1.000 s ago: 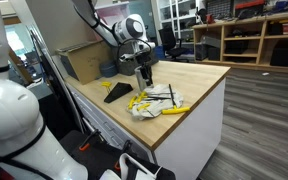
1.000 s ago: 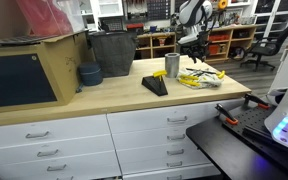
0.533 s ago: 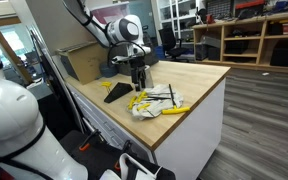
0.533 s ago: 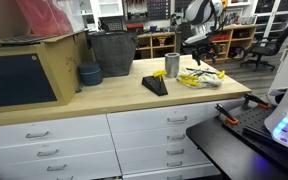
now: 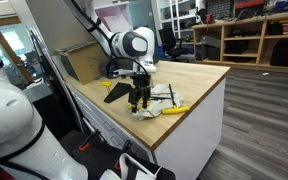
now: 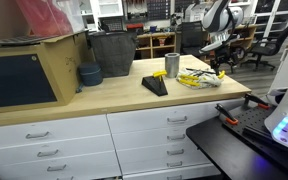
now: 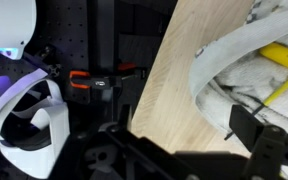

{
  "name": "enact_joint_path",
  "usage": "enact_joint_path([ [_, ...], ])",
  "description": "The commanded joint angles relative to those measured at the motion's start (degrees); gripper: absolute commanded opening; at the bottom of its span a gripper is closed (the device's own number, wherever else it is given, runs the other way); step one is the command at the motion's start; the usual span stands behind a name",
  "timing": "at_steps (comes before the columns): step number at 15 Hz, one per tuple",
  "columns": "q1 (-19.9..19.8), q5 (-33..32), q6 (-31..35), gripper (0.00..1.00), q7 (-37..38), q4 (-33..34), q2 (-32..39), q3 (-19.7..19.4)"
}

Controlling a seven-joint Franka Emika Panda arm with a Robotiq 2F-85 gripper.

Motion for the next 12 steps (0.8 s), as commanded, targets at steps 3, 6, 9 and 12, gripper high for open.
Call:
enact_joint_path([
  [3,-0.6,3.1,5.1,1.00,2.1,-5.2,-3.1,-0.1],
  [6,0.3,1.5,4.4,1.00,-0.8,-4.9,-4.8,1.1],
  [9,1.1,-2.4,1.7,1.00,-6.8,-3.3,-6.0,2.5],
  [12,1.5,-4.4,0.1,1.00,-13.6,-1.6,-5.2,3.9],
])
